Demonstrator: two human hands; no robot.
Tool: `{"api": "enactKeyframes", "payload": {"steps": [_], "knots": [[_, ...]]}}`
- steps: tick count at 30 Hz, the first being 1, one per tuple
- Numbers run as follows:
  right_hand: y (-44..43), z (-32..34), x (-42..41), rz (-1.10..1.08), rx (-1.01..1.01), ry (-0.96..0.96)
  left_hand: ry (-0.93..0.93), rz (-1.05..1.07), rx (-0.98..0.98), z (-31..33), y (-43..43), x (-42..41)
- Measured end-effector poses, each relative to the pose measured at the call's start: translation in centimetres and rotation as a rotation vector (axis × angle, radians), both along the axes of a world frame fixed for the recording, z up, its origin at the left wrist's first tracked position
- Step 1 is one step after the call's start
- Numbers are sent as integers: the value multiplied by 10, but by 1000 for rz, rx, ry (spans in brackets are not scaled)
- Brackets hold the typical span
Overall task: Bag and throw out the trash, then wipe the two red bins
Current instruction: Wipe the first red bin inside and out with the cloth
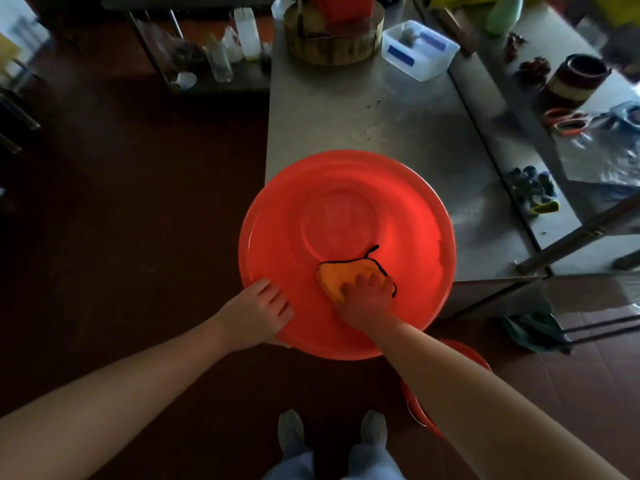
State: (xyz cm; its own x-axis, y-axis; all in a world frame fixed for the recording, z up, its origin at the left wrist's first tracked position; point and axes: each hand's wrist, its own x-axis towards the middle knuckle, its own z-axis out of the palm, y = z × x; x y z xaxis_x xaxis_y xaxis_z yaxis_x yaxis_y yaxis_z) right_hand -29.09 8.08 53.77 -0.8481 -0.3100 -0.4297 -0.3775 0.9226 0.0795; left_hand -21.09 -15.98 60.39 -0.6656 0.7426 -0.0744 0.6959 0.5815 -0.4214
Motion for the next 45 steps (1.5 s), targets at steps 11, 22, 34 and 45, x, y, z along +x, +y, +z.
{"api": "enactKeyframes", "payload": {"steps": [11,22,34,45], "knots": [[0,-10,-15,-40,31,-62,10,-80,44,-9,-2,-6],[-57,-3,-10,-199,-192,-255,101,-4,102,-17,39,5],[7,41,-9,7,186,-88,-13,113,45,0,73,2],[49,43,14,68,158,-18,-121,184,37,14,55,5]]}}
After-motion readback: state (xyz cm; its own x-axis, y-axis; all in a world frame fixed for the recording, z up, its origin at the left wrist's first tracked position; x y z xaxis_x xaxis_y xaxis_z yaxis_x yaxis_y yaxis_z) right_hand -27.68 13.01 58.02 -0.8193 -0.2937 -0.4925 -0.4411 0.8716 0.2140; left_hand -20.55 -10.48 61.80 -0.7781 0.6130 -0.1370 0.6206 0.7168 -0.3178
